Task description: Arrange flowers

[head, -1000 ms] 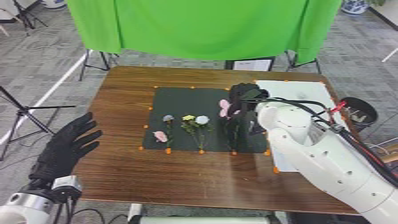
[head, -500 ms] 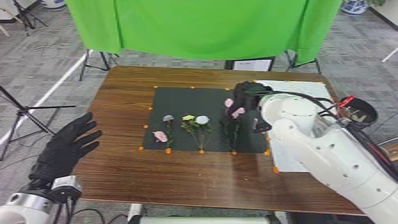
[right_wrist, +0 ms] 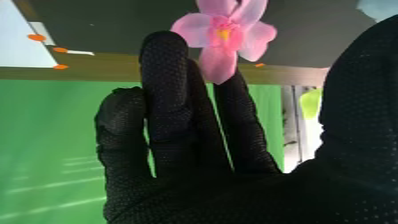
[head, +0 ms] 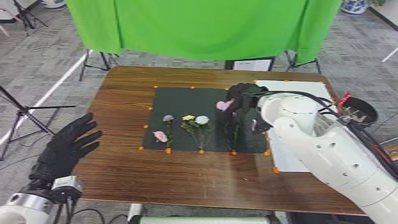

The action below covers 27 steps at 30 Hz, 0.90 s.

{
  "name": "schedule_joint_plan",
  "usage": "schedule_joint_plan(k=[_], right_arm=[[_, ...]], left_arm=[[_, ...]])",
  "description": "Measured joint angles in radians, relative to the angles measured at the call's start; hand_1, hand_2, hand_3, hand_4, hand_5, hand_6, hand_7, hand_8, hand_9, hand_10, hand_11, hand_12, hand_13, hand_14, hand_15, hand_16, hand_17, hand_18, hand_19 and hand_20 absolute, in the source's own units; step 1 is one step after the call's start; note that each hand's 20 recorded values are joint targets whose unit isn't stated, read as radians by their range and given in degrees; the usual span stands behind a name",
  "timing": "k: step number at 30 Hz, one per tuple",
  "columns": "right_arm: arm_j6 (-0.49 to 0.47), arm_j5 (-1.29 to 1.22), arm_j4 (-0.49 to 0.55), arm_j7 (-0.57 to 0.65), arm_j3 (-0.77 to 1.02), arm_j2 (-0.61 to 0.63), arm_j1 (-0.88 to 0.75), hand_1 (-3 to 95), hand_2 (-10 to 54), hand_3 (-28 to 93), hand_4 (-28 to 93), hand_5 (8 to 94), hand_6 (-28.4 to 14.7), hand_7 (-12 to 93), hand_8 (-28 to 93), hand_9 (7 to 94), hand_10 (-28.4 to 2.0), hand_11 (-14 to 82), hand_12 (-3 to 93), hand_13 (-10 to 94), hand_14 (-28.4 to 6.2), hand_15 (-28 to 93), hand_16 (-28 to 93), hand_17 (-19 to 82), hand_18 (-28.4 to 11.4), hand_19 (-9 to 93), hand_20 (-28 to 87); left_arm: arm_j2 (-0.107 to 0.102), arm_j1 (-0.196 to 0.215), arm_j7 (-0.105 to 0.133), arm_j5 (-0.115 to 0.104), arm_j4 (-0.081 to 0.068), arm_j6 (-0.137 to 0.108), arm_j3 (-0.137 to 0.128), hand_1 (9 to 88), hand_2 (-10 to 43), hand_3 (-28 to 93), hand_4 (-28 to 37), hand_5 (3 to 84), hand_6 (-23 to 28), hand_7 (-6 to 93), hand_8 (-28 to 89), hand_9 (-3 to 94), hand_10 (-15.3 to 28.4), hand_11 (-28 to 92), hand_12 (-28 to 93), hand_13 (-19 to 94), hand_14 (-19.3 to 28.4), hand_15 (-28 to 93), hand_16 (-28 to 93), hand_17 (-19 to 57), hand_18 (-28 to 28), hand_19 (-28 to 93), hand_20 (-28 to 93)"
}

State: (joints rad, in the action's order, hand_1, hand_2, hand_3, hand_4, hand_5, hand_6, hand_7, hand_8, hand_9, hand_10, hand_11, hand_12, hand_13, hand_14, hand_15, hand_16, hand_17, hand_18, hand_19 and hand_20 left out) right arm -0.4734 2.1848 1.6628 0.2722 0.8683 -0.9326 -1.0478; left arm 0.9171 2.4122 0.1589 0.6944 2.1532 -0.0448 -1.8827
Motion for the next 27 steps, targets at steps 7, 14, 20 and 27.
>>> schedule_joint_plan(k=[7,14,20,27], right_arm=[[-0.060,0.012,0.001,0.034,0.003,-0.005,0.007,15.7,-9.5,83,-28,37.4,0.0,18,-12,51.9,-15.3,7.6,13.0,60,-9.6,59,24,25,-23.9,81,57],[-0.098,0.021,0.001,0.039,0.003,-0.006,0.018,15.1,-9.5,83,-28,40.3,0.6,20,-12,51.8,-14.1,9.4,17.0,57,-10.2,60,25,24,-24.2,81,58],[-0.083,0.029,0.001,0.053,0.003,-0.004,0.019,13.7,-9.5,83,-28,28.8,-0.6,14,-10,50.1,-16.0,7.4,15.3,58,-10.7,60,24,25,-24.5,81,58],[-0.065,0.008,0.001,0.081,0.032,0.003,0.019,13.4,-9.5,83,-28,24.1,-3.6,11,-8,48.8,-15.8,8.2,15.7,58,-10.8,60,24,25,-24.6,82,57]], left_arm=[[0.001,0.000,-0.001,0.000,0.000,0.001,0.000,24.3,-1.2,69,-28.3,26.2,3.8,19.1,-10,20.5,11.1,18,20,17,15.6,26,3,-12.3,23.1,38,9],[0.003,0.000,-0.004,0.000,-0.001,0.003,-0.001,24.4,-1.1,68,-28.3,26.2,3.8,19.1,-10,20.6,11.2,18,20,17,15.6,26,3,-12.3,23.1,38,9],[0.005,0.000,-0.007,0.000,-0.001,0.004,-0.001,24.3,-1.2,68,-28.3,26.3,3.9,19.1,-10,20.7,11.1,18,20,17,15.6,26,3,-12.3,23.2,38,9],[0.008,0.002,-0.010,0.001,-0.001,0.006,-0.006,24.3,-1.2,69,-28.3,26.3,3.9,19.1,-10,20.7,11.1,18,20,17,15.6,26,3,-12.3,23.2,38,9]])
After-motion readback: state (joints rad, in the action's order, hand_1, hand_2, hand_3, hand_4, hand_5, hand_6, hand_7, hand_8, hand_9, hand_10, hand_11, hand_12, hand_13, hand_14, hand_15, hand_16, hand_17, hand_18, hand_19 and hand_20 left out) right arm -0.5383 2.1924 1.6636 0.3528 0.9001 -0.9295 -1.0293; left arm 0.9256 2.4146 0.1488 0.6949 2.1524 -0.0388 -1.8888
